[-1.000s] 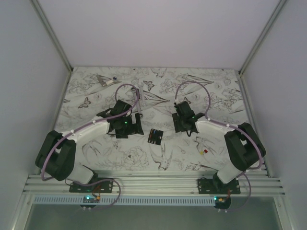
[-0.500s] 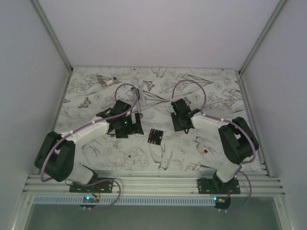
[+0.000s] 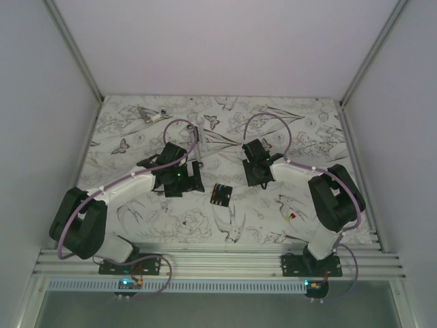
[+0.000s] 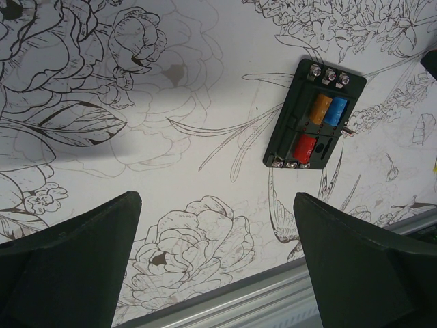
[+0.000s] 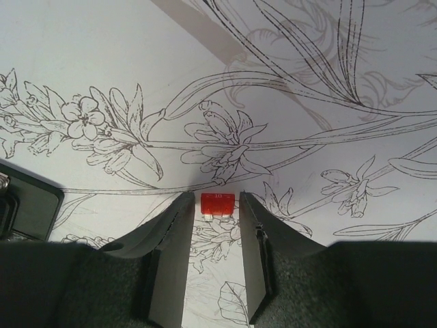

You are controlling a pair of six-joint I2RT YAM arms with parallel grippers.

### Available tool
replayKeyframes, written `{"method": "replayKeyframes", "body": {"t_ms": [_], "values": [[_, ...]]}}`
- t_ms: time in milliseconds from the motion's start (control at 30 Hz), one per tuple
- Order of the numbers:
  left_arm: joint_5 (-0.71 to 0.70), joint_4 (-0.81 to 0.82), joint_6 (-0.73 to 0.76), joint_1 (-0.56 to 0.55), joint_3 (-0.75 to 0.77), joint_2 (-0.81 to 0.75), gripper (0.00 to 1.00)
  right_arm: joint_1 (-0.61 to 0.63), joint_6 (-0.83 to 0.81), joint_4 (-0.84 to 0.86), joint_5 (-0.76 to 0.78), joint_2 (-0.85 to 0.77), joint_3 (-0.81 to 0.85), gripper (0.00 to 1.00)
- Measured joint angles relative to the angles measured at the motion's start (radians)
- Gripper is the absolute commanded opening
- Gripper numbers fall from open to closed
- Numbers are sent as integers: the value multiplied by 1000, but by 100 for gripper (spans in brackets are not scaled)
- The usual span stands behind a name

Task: Snap on the fuse box
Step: Pick up the fuse from the center of the board.

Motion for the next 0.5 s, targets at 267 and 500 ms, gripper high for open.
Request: {"method": "replayKeyframes", "body": {"t_ms": [267,500], "values": [[0,0,0,0,0,0,100,0,-1,4,-6,7,8,29],[11,0,-4,0,0,-3,100,2,-28,4,-9,-3,-1,25]]}}
